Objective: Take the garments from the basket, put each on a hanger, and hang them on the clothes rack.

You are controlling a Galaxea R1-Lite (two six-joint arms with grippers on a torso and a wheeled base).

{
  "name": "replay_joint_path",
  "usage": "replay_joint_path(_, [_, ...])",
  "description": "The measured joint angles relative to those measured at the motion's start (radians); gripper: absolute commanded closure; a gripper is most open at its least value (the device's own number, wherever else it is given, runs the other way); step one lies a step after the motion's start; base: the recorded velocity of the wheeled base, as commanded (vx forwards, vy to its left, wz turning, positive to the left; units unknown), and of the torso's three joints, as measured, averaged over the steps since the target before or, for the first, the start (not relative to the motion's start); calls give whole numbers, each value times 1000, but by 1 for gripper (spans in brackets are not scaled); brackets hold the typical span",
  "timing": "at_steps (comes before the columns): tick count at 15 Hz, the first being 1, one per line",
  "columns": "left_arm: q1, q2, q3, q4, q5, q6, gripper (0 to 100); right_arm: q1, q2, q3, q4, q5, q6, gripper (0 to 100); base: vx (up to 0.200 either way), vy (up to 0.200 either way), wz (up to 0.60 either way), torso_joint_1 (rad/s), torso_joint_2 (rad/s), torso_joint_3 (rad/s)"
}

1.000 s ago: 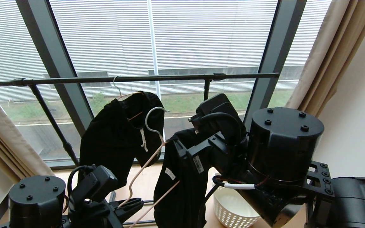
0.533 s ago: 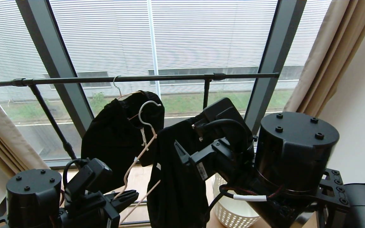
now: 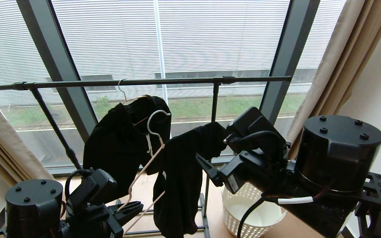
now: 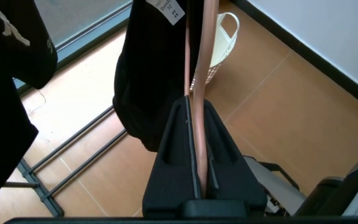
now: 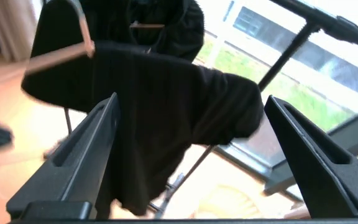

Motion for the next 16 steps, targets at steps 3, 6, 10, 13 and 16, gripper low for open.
replay_joint_path(3, [-6, 1, 31, 0, -47, 67, 100, -125, -46, 63, 53, 234, -129, 0, 0, 0, 0, 0, 0, 0])
replay_joint_path(6, [-26, 0, 65, 1, -51, 127, 100, -296, -86, 86, 239, 540, -350, 0, 0, 0, 0, 0, 0, 0])
replay_joint_path(10, [-74, -1, 84, 0, -52, 138, 100, -411, -103, -87, 691, 711, -568, 0, 0, 0, 0, 0, 0, 0])
replay_joint_path(13, [-103, -2, 89, 0, -51, 138, 100, -433, -80, -332, 1053, 736, -656, 0, 0, 0, 0, 0, 0, 0])
replay_joint_path(16, [-133, -5, 92, 0, -51, 138, 100, -440, 16, -571, 1323, 781, -761, 0, 0, 0, 0, 0, 0, 0])
